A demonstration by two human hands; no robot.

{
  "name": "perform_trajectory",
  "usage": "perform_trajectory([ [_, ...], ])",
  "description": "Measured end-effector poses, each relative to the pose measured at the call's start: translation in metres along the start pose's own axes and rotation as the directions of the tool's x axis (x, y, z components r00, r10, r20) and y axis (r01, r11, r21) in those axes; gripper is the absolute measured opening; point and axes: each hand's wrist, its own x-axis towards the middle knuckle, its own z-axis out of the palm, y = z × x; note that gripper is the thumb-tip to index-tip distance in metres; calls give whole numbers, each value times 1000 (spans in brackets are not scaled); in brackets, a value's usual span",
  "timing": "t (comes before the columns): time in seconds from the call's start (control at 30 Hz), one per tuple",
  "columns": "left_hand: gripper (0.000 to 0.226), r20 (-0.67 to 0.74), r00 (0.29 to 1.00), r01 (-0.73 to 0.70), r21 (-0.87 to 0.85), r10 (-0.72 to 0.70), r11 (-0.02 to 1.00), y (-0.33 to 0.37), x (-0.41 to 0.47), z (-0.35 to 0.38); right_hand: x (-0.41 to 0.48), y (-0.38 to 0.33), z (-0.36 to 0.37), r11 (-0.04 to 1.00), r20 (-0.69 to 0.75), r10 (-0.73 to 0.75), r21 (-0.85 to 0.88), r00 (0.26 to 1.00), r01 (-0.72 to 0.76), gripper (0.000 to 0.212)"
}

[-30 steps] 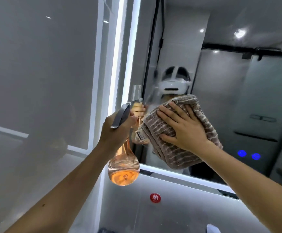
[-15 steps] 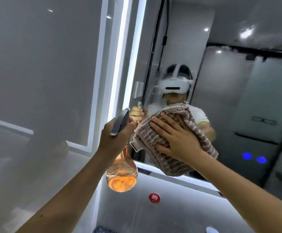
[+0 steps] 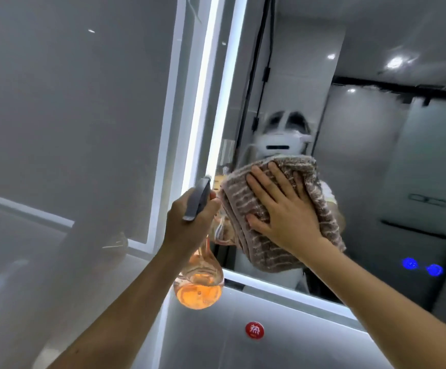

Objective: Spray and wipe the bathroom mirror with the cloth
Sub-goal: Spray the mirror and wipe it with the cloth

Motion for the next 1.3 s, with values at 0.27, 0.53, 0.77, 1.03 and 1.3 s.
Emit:
perform_trajectory([
  [0.27, 24, 60, 997, -53, -42, 55, 998, 10, 9, 24, -13, 41, -12, 992, 40, -49, -110, 998, 53, 62],
  [0.53, 15, 63, 995, -65, -183, 78, 981, 66, 48, 26, 92, 82, -63, 988, -83, 48, -145, 995, -60, 66],
  [0.77, 19, 8, 993, -114, -178, 117, 977, 87, 59, 23, 112, 76, -64, 981, -164, 164, -78, 973, -178, 62],
  [1.03, 21, 139, 978, -124, -217, 157, 968, 108, 32, 68, 39, 133, -74, 982, -75, 119, -137, 990, -128, 62],
  [1.3, 11, 215, 958, -124, -281, 189, 952, 152, -24, 176, -27, 225, -105, 960, -70, 240, -132, 968, -247, 60],
])
